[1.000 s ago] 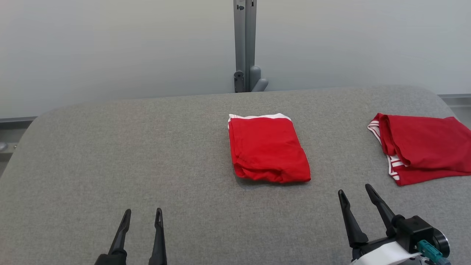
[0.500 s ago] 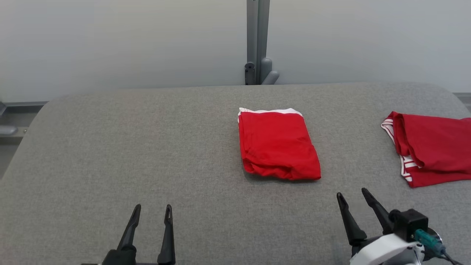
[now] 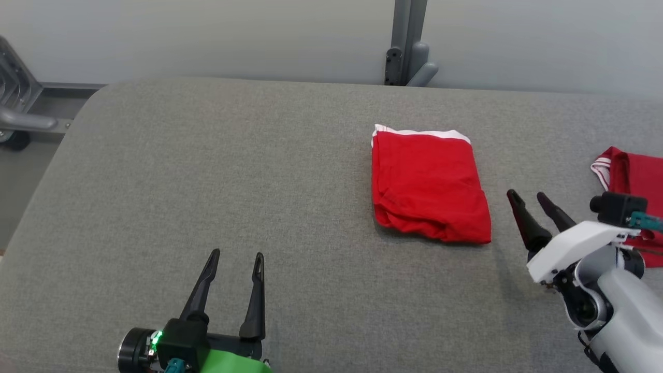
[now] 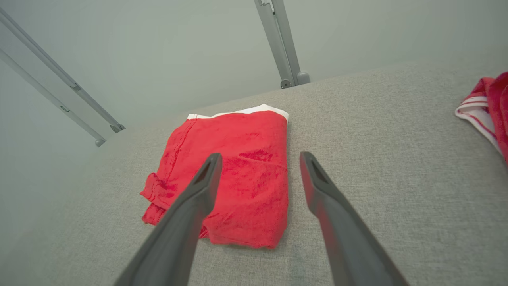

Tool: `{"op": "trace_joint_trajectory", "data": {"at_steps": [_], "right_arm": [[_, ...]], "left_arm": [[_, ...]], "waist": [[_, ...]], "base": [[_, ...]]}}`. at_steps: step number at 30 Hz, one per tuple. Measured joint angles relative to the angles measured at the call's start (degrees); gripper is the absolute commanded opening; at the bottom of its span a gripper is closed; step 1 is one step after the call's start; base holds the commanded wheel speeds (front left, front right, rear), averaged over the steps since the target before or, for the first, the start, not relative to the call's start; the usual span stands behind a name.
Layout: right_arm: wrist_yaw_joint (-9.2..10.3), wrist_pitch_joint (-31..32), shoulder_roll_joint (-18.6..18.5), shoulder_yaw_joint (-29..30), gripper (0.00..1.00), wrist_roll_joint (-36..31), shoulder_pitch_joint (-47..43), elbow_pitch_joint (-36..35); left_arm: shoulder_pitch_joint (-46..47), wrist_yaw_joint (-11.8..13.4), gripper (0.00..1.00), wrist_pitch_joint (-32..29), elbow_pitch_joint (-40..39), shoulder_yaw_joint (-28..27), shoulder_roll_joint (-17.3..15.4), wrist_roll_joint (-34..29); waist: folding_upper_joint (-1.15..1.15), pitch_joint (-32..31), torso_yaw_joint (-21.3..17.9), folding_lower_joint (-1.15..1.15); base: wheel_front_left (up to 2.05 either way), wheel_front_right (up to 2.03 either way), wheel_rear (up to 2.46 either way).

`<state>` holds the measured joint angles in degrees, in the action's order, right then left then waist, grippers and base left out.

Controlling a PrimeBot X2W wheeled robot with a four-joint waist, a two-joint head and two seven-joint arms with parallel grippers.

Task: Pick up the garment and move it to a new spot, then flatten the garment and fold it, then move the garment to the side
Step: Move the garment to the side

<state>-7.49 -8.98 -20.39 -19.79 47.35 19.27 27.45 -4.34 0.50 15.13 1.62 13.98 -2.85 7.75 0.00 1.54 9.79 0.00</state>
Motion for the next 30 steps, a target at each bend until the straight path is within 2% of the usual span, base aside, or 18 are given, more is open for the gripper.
{"op": "trace_joint_trajectory", "data": {"at_steps": [6,14,21,27,28,30], "right_arm": [[0.00,9.8,-5.4,-3.6,1.00,11.5,7.3,4.0],[0.00,19.6,-8.9,-5.3,1.00,24.3,11.8,5.7],[0.01,22.3,-11.6,-5.7,1.00,28.8,15.2,6.4],[0.00,24.8,-12.8,-7.6,1.00,29.9,18.7,8.1],[-0.01,24.9,-12.8,-7.9,0.59,30.0,19.0,8.1],[-0.01,25.1,-13.0,-8.5,0.00,30.2,19.4,7.8]], "left_arm": [[3.1,-0.3,1.00,0.0,0.3,1.8,0.0,0.8],[6.3,-0.2,1.00,0.0,0.7,3.8,0.0,2.2],[8.3,0.0,1.00,0.0,0.8,4.7,0.0,2.6],[10.3,0.0,1.00,0.0,0.7,5.7,0.0,2.9],[10.4,0.0,1.00,0.0,0.8,5.8,0.0,3.0],[10.7,0.1,1.00,0.0,1.0,5.9,0.0,3.2]], "waist": [[0.00,4.2,2.3,0.00],[0.00,9.4,5.5,0.00],[0.00,13.2,7.5,0.01],[0.00,16.3,8.9,0.01],[0.00,16.6,9.0,0.01],[0.00,17.1,9.1,0.01]], "base": [[0.00,0.00,0.00],[0.00,0.00,0.00],[0.00,0.00,0.00],[0.00,0.00,0.00],[0.00,0.00,0.00],[0.00,0.00,0.00]]}}
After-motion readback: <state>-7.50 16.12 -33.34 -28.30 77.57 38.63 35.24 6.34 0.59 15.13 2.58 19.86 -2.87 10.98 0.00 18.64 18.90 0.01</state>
